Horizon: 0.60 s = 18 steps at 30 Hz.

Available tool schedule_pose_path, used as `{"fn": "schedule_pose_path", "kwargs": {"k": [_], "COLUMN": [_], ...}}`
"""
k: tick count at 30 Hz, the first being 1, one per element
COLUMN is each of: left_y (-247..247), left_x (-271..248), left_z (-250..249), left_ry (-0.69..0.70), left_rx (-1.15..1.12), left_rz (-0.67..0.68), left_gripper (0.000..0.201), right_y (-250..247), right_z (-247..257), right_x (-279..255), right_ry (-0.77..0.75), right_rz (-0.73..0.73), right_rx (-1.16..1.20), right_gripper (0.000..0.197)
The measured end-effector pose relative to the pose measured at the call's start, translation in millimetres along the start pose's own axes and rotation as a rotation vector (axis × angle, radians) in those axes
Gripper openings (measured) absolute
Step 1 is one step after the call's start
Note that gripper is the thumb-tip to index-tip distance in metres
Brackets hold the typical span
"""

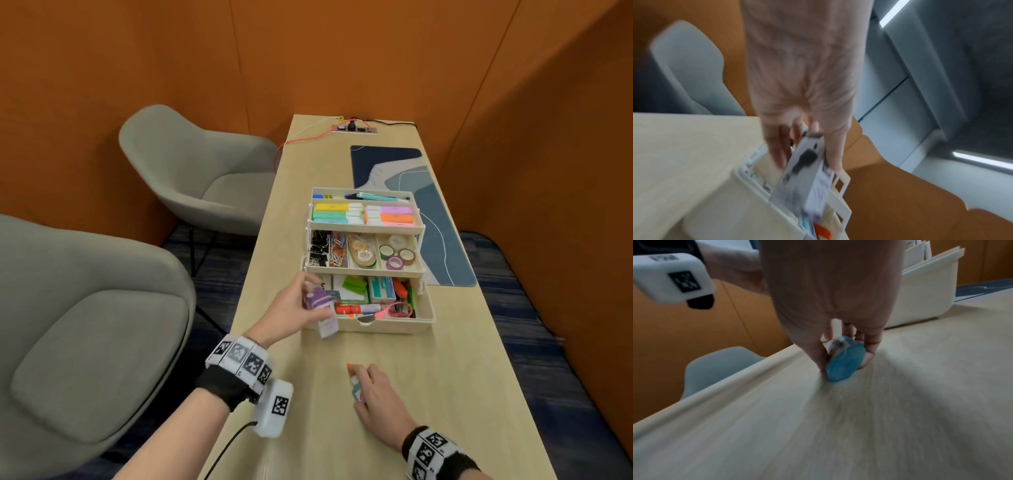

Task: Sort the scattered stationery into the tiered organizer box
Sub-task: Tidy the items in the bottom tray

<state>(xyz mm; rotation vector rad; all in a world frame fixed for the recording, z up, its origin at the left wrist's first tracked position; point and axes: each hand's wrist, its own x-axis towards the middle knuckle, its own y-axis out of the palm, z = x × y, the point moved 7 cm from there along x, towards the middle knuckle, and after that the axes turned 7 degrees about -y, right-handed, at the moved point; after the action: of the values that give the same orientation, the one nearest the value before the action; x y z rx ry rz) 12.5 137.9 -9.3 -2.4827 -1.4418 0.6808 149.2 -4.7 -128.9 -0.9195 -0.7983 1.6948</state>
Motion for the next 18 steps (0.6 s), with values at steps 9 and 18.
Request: {"fn": "schedule_pose_path", "kwargs": {"k": [9,18], "left_y": [48,61], "left_x": [62,76], "left_z": [-4,21], "left_ry": [0.246,0.028], "left_rx": [0.859,1.128], "left_rz": [0.112,0.329], "left_gripper": [0.039,0.038], "right_y": [-1,-5], "right_z": [-2,-3], "right_x": [-5,-6], "right_ry": [0.011,0.002], "right_rz": [-0.019,-0.018], "right_rx": [0.057,0.084], "right_gripper": [0.062,0.061]}}
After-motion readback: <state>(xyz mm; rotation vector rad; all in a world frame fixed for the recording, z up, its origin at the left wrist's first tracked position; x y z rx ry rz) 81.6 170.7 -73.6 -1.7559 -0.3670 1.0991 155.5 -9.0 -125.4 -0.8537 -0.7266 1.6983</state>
